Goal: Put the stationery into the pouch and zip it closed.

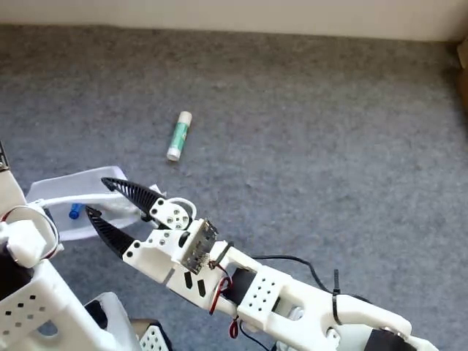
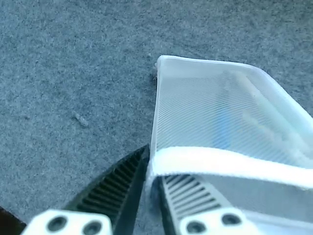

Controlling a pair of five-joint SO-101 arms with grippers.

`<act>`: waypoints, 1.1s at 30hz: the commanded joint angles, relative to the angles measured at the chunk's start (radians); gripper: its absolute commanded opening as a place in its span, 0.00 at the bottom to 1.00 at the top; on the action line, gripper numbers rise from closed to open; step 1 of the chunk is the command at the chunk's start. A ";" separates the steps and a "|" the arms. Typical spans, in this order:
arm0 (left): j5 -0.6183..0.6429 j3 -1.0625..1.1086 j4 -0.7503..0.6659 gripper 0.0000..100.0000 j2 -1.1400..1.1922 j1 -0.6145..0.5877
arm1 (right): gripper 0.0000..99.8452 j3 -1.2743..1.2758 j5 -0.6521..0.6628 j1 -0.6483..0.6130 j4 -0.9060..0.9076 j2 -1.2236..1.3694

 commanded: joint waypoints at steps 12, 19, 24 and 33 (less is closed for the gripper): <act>0.006 -0.001 -0.020 0.01 -0.008 -0.008 | 0.15 -0.036 -0.107 0.153 0.154 -0.050; 0.006 -0.001 -0.020 0.01 -0.008 -0.012 | 0.15 -0.249 -0.382 0.303 0.707 -0.226; 0.006 -0.001 -0.020 0.01 -0.008 -0.012 | 0.15 -0.417 -0.502 0.378 0.937 -0.147; 0.006 -0.001 -0.018 0.01 -0.008 -0.012 | 0.16 -0.664 -0.520 0.383 1.023 0.274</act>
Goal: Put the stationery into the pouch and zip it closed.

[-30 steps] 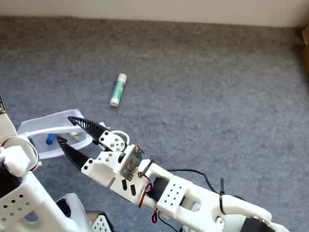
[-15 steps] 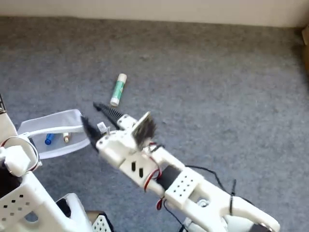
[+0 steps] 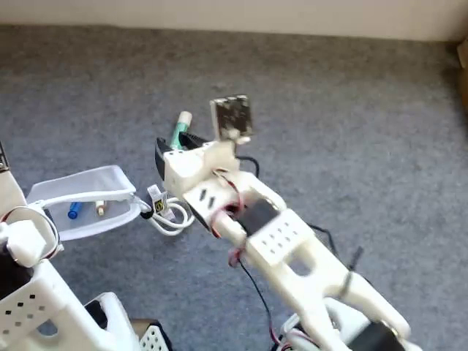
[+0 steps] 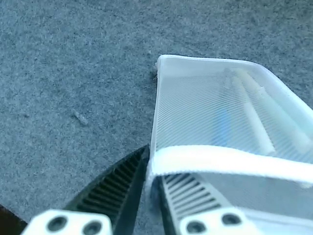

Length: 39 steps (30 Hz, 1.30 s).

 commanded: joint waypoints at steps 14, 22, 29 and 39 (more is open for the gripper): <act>0.006 -0.010 -0.018 0.01 -0.007 -0.010 | 0.16 -0.499 -0.012 0.088 0.008 0.613; 0.006 -0.008 -0.017 0.01 -0.007 -0.010 | 0.16 -0.556 -0.012 0.085 0.012 0.725; 0.006 -0.008 -0.015 0.01 -0.007 -0.010 | 0.16 -0.799 -0.028 0.090 0.225 0.908; 0.006 -0.008 -0.014 0.01 -0.007 -0.010 | 0.15 -1.225 -0.095 0.102 0.595 1.173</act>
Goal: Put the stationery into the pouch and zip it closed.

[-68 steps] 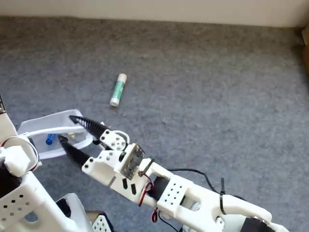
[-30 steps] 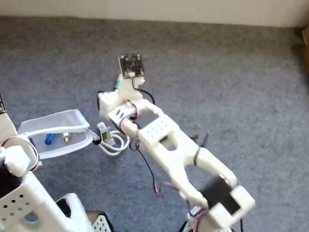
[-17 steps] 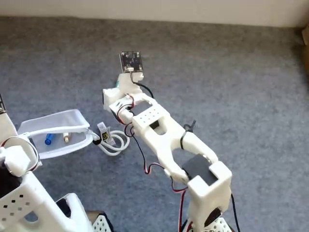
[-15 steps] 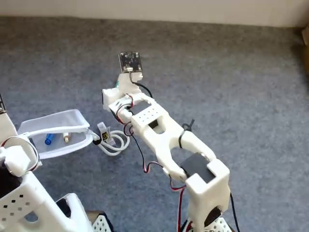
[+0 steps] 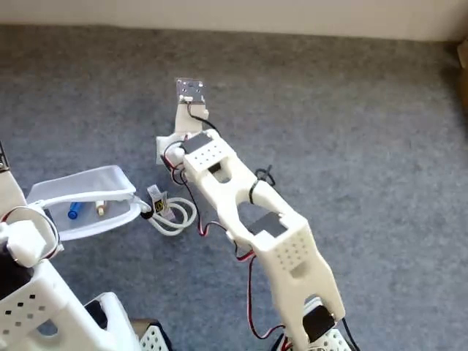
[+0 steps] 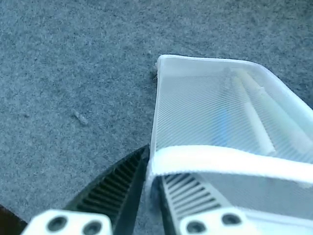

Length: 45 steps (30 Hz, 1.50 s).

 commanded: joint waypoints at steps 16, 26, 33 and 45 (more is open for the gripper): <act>0.006 0.012 -0.020 0.01 -0.008 -0.010 | 0.01 -0.723 -0.003 0.047 0.510 0.286; 0.006 0.004 -0.020 0.01 -0.008 -0.010 | 0.01 -1.030 -0.002 0.081 0.822 0.294; 0.006 0.002 -0.020 0.01 -0.008 -0.008 | 0.01 -1.156 0.207 0.074 0.974 0.294; 0.009 0.012 -0.055 0.01 -0.008 -0.004 | 0.01 -1.056 0.222 0.091 0.977 0.206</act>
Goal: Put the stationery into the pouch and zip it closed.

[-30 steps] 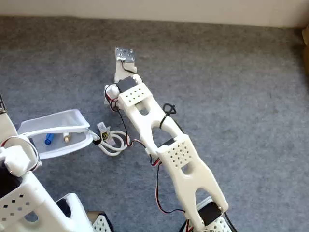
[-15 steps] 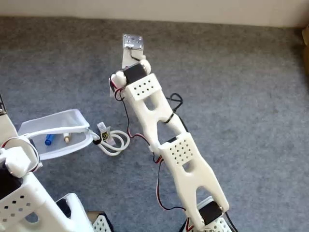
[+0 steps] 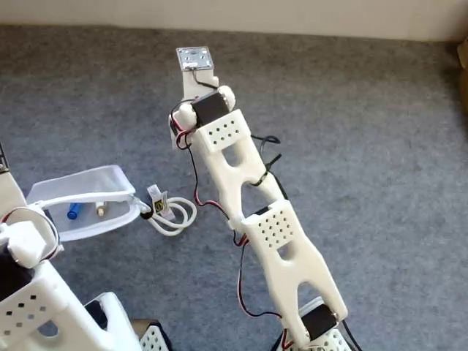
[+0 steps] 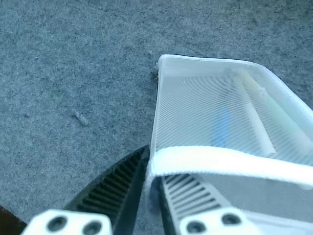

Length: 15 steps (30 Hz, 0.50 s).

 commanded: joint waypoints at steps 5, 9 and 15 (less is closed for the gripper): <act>0.009 -0.005 -0.041 0.01 0.001 -0.001 | 0.01 0.375 0.173 0.018 0.021 -0.344; 0.009 -0.005 -0.041 0.01 0.001 -0.001 | 0.01 0.694 0.287 0.021 0.019 -0.550; 0.009 -0.005 -0.041 0.01 0.001 -0.001 | 0.01 1.049 0.390 0.019 0.016 -0.748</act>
